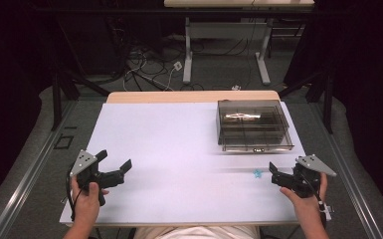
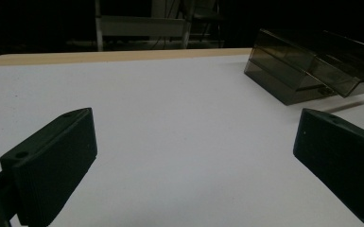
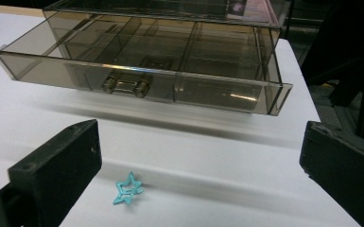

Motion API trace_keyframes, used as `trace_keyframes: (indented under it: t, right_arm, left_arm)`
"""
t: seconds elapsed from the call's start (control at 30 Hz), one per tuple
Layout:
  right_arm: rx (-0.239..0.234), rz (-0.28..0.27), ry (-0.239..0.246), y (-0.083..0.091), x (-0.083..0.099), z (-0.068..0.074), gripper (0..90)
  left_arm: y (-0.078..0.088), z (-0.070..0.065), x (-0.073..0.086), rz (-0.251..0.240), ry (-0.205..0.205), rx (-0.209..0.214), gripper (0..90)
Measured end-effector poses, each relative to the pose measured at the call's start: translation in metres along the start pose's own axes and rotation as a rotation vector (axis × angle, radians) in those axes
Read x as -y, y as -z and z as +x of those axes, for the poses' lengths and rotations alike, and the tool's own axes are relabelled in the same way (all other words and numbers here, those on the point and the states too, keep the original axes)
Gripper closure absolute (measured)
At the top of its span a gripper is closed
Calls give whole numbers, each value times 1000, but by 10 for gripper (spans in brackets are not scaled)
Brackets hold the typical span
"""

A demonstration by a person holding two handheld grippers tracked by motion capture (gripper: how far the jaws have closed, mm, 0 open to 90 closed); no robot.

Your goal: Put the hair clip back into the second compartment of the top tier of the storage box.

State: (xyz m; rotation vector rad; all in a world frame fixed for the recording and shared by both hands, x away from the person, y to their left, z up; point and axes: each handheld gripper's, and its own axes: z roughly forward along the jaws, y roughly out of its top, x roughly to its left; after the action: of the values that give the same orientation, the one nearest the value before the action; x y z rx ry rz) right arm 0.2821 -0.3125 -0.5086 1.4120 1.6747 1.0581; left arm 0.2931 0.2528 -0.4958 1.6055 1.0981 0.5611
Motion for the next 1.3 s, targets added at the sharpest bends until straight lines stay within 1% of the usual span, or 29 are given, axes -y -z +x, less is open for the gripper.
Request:
trace_keyframes:
  t: [0.03, 0.1, 0.13, 0.17, 0.23, 0.37, 0.43, 0.53, 0.57, 0.6, 0.63, 0.7, 0.73, 0.77, 0.8, 0.83, 0.87, 0.93, 1.0, 1.03, 1.07, 1.17, 1.2, 1.23, 1.27, 1.3]
  right_arm:
    - [-9, 10, 13, 1, 0, 1, 0]
    - [-7, 4, 10, 0, 0, 2, 0]
    - [-18, 10, 16, 0, 1, 3, 0]
    - [-18, 10, 16, 0, 1, 3, 0]
    - [-17, 15, 31, -1, 2, 5, 1]
    - [-17, 23, 25, -1, 2, 7, 7]
    - [-27, 15, 39, -1, 3, 7, 43]
    - [-31, 19, 35, -2, 3, 8, 66]
    - [-43, 16, 43, -2, 4, 7, 88]
    - [-43, 16, 43, -2, 4, 7, 88]
    - [-39, 19, 51, -3, 4, 9, 107]
    - [-43, 27, 55, -4, 5, 9, 107]
    - [-49, 40, 64, -6, 5, 10, 107]
    - [-43, 57, 73, -6, 5, 10, 107]
    - [-43, 57, 73, -6, 5, 10, 107]
    - [-48, 49, 67, -8, 6, 11, 107]
    - [-58, 62, 65, -9, 6, 10, 111]
    - [-61, 66, 64, -10, 6, 10, 118]
    - [-69, 89, 47, -11, 7, 10, 144]
    - [-69, 89, 47, -11, 7, 10, 144]
    - [-88, 91, 35, -14, 8, 9, 144]
    - [-91, 98, 26, -16, 9, 10, 146]
    - [-96, 98, 33, -17, 9, 10, 150]
    - [-105, 104, 28, -17, 9, 10, 152]
    - [-105, 107, 40, -19, 9, 11, 161]
    - [-105, 107, 40, -19, 9, 11, 161]
  left_arm:
    - [0, 0, 0, 0, -2, -2, 2]
    - [-1, -1, 0, -1, -2, -6, 2]
    - [-1, -2, 0, 1, -3, -9, 2]
    - [-2, -2, 0, 3, -4, -11, 2]
    - [-2, -2, 0, 8, -9, -16, 2]
    - [-3, -2, 0, 7, -7, -15, 2]
    - [-2, -2, 0, 5, -12, -14, 2]
    - [-3, -4, 0, 1, -15, -12, 2]
    - [-3, -4, 0, 1, -18, -14, 2]
    - [-4, -4, 0, 5, -27, -19, 2]
    - [-4, -5, 0, 10, -32, -24, 2]
    - [-5, -6, 0, 16, -38, -32, 2]
    - [-6, -6, 0, 18, -43, -37, 2]
    - [-7, -7, 0, 16, -40, -39, 2]
    - [-7, -7, 0, 18, -47, -44, 2]
    - [-8, -8, 0, 18, -38, -41, 2]
    - [-8, -8, 1, 20, -40, -42, 2]
    - [-9, -8, 1, 26, -42, -43, 2]
    - [-9, -8, 1, 29, -47, -45, 2]
    - [-9, -8, 1, 28, -46, -43, 2]
    - [-9, -9, 1, 30, -46, -42, 2]
    - [-9, -9, 1, 36, -43, -38, 2]
    - [-10, -9, 1, 37, -45, -35, 2]
    - [-10, -10, 1, 40, -46, -34, 2]
    - [-10, -10, 2, 41, -47, -33, 2]
    - [-10, -10, 2, 44, -47, -30, 2]
